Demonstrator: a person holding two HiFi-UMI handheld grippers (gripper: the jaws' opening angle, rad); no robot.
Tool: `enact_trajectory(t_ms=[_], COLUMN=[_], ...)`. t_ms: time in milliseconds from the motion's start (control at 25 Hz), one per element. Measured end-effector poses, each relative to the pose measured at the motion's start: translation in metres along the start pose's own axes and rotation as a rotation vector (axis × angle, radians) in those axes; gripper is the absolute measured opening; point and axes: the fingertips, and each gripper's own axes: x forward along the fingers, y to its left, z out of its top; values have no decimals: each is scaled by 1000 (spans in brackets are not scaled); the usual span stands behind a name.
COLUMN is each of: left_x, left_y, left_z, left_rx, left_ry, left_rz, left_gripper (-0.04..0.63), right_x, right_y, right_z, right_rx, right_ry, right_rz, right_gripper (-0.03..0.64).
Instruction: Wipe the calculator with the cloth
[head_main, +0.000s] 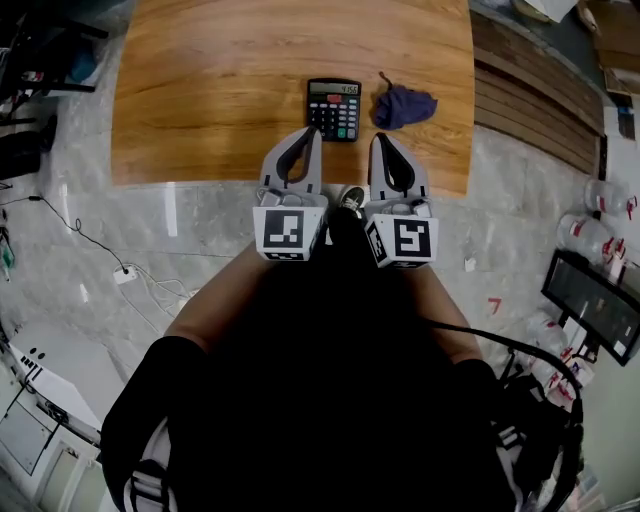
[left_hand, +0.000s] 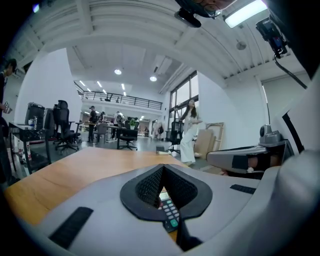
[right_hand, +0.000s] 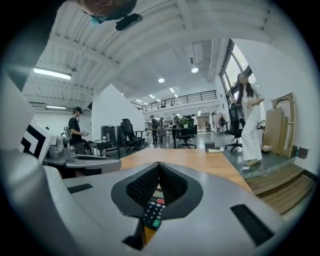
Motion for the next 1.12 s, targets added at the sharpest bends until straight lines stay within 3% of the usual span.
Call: enact_trajectory(t_ms=[640, 920, 1120], left_x=[73, 96, 107], left_y=[11, 23, 29], left_z=[-47, -112, -150], left_rx=[-66, -84, -107], left_ry=[126, 264, 352], left_rz=[126, 37, -35], left_gripper=[6, 6, 6], right_x=[69, 104, 117], right_y=[-57, -45, -43], right_z=[-61, -142, -174], right_rx=[10, -12, -40], right_ry=[131, 347, 416], right_rz=[114, 146, 107], right_gripper=[15, 15, 15])
